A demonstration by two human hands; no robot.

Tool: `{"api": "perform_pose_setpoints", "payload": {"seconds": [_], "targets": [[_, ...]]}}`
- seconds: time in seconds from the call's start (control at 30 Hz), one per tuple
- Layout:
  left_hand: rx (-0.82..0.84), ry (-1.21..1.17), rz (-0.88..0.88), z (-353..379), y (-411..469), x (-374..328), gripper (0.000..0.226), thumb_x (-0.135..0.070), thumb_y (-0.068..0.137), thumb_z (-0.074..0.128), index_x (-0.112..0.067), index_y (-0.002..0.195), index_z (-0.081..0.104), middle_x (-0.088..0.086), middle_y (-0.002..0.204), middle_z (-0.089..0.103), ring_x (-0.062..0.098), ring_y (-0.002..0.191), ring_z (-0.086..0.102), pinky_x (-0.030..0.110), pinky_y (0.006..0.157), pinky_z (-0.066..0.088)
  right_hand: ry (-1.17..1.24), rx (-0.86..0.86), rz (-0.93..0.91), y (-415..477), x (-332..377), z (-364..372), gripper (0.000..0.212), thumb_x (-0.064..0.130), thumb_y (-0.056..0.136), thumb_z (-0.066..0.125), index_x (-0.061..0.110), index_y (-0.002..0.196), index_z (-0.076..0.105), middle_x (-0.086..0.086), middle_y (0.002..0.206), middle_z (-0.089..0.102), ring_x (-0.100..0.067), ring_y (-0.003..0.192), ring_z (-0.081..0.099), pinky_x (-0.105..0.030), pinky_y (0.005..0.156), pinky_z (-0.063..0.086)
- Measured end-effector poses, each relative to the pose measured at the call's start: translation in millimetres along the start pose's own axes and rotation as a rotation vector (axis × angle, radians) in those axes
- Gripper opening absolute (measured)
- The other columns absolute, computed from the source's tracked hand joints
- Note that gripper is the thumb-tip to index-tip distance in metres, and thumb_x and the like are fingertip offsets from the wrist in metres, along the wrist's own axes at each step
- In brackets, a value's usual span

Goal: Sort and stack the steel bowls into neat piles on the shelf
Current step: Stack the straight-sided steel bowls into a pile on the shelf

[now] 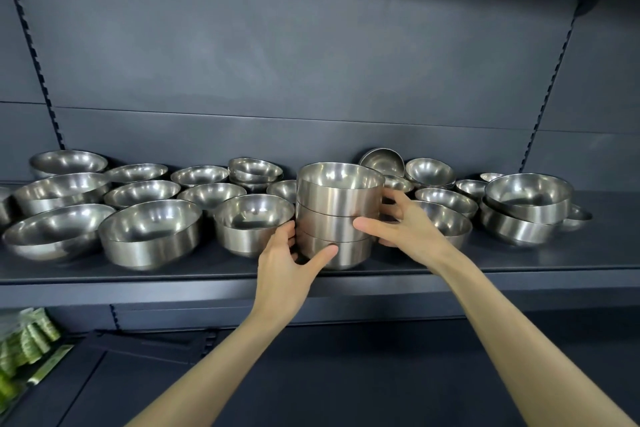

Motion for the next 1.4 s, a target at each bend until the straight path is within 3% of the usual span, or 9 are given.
{"api": "perform_pose_setpoints", "payload": {"seconds": [0.17,0.3,0.37,0.47,0.7,0.87,1.17,1.27,1.4], "targets": [[0.006,-0.003,-0.012,3.8,0.6,2.1,0.076,-0.036,0.07,0.082,-0.015,0.135,0.048,-0.034,0.095,0.05,-0.027,0.084,0.051,-0.004,0.068,0.039,0.038,0.008,0.017,0.5,-2.5,4.6,0.085,0.053,0.052,0.081,0.04,0.125,0.041,0.019,0.115,0.058,-0.002,0.105,0.06,-0.02,0.07,0.054],[0.012,-0.035,-0.039,6.4,-0.4,4.8,0.081,-0.036,0.07,0.083,-0.019,0.139,0.045,-0.016,0.115,0.059,0.001,0.103,0.058,0.017,0.088,0.049,0.059,-0.022,0.044,3.6,-9.8,2.7,0.084,0.043,0.062,0.085,0.034,0.133,0.041,0.012,0.118,0.061,-0.011,0.107,0.062,-0.031,0.081,0.056],[0.01,-0.046,-0.034,8.2,-0.7,4.1,0.079,-0.032,0.071,0.083,-0.017,0.139,0.045,-0.004,0.127,0.057,0.014,0.112,0.058,0.034,0.097,0.049,0.058,-0.042,0.04,4.0,-10.8,1.3,0.08,0.037,0.066,0.085,0.032,0.133,0.043,0.011,0.114,0.063,-0.009,0.104,0.063,-0.028,0.077,0.056],[0.0,-0.045,-0.029,7.8,-0.6,2.2,0.084,-0.031,0.071,0.083,-0.013,0.142,0.043,0.001,0.134,0.053,0.019,0.118,0.055,0.039,0.101,0.047,0.044,-0.084,0.025,3.1,-9.3,-2.2,0.073,0.032,0.067,0.086,0.033,0.129,0.047,0.012,0.107,0.067,-0.005,0.097,0.066,-0.024,0.07,0.056],[-0.017,-0.107,0.07,4.2,6.8,-27.7,0.073,-0.029,0.064,0.086,-0.019,0.128,0.052,-0.009,0.119,0.057,-0.002,0.094,0.057,-0.003,0.067,0.04,0.032,-0.165,-0.039,-7.4,25.9,-24.5,0.092,0.044,0.05,0.091,0.028,0.13,0.049,0.01,0.108,0.069,-0.009,0.094,0.069,-0.031,0.075,0.059],[0.074,-0.171,0.098,31.1,21.0,-55.8,0.065,-0.034,0.061,0.088,-0.036,0.111,0.047,-0.018,0.114,0.053,-0.008,0.089,0.059,0.0,0.063,0.042,-0.068,-0.271,-0.067,-20.9,53.8,-66.5,0.115,0.063,0.034,0.083,0.026,0.136,0.047,0.004,0.12,0.066,-0.015,0.102,0.067,-0.035,0.08,0.059],[0.2,-0.133,0.067,115.4,40.0,-76.2,0.06,-0.043,0.056,0.088,-0.044,0.102,0.051,-0.037,0.082,0.058,-0.018,0.079,0.059,-0.001,0.059,0.041,-0.095,-0.343,-0.044,-32.2,43.9,-143.3,0.1,0.062,0.033,0.081,0.033,0.122,0.048,0.01,0.107,0.066,-0.007,0.092,0.069,-0.026,0.068,0.059],[0.202,-0.1,0.052,134.7,43.4,-74.7,0.051,-0.047,0.053,0.088,-0.048,0.088,0.052,-0.041,0.079,0.06,-0.016,0.079,0.06,0.006,0.064,0.045,-0.101,-0.349,-0.028,-29.8,31.0,-159.7,0.105,0.061,0.034,0.081,0.029,0.129,0.048,0.011,0.105,0.064,-0.007,0.092,0.068,-0.032,0.071,0.061],[0.18,-0.091,0.022,150.4,46.3,-64.4,0.062,-0.059,0.043,0.082,-0.044,0.096,0.055,-0.023,0.098,0.066,-0.006,0.095,0.061,0.021,0.083,0.049,-0.096,-0.32,-0.011,-21.8,12.9,-167.9,0.108,0.058,0.038,0.081,0.022,0.135,0.047,0.001,0.114,0.065,-0.011,0.095,0.068,-0.036,0.072,0.061]]}}
Point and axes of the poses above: each hand's wrist, its own y-axis towards the middle knuckle, its own z-axis out of the palm, x = y × z, the point moved 10 cm from there along y, towards the middle knuckle
